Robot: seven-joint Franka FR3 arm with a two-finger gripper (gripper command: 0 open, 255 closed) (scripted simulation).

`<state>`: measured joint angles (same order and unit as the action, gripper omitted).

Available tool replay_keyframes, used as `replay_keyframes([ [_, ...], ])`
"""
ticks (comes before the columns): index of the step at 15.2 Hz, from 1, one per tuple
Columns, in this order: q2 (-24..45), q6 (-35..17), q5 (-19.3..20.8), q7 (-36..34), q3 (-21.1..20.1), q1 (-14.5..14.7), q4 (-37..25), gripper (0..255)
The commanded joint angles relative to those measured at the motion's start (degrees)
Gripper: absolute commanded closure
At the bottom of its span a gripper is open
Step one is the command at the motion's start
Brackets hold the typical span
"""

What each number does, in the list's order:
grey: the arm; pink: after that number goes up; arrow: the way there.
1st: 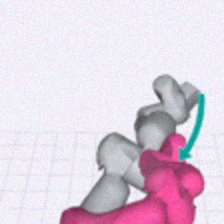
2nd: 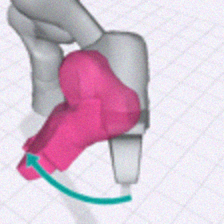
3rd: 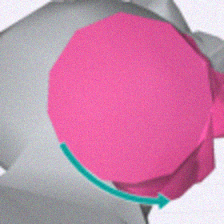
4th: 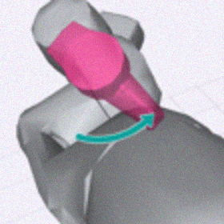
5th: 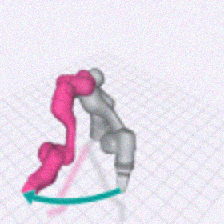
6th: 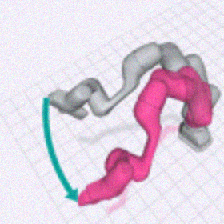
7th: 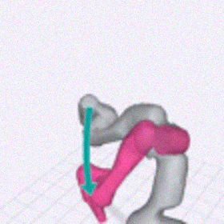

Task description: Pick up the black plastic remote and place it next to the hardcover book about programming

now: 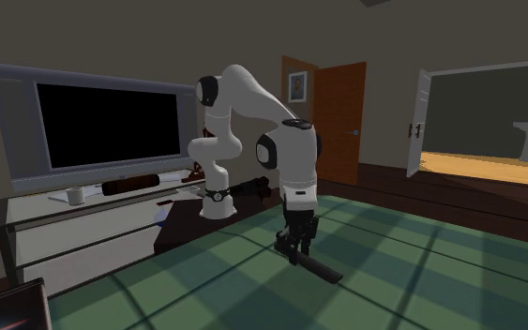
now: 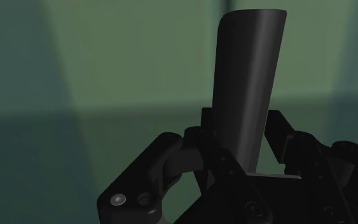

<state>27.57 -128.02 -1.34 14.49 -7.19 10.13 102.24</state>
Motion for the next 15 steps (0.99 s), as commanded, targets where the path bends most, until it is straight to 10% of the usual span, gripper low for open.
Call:
replay_keyframes([
  [1, -0.66, 1.09, -0.07, 0.01, -0.04, -0.06, -0.39, 255],
  [15, -5.76, 9.86, -0.50, -0.22, -0.30, -0.30, -4.10, 255],
])
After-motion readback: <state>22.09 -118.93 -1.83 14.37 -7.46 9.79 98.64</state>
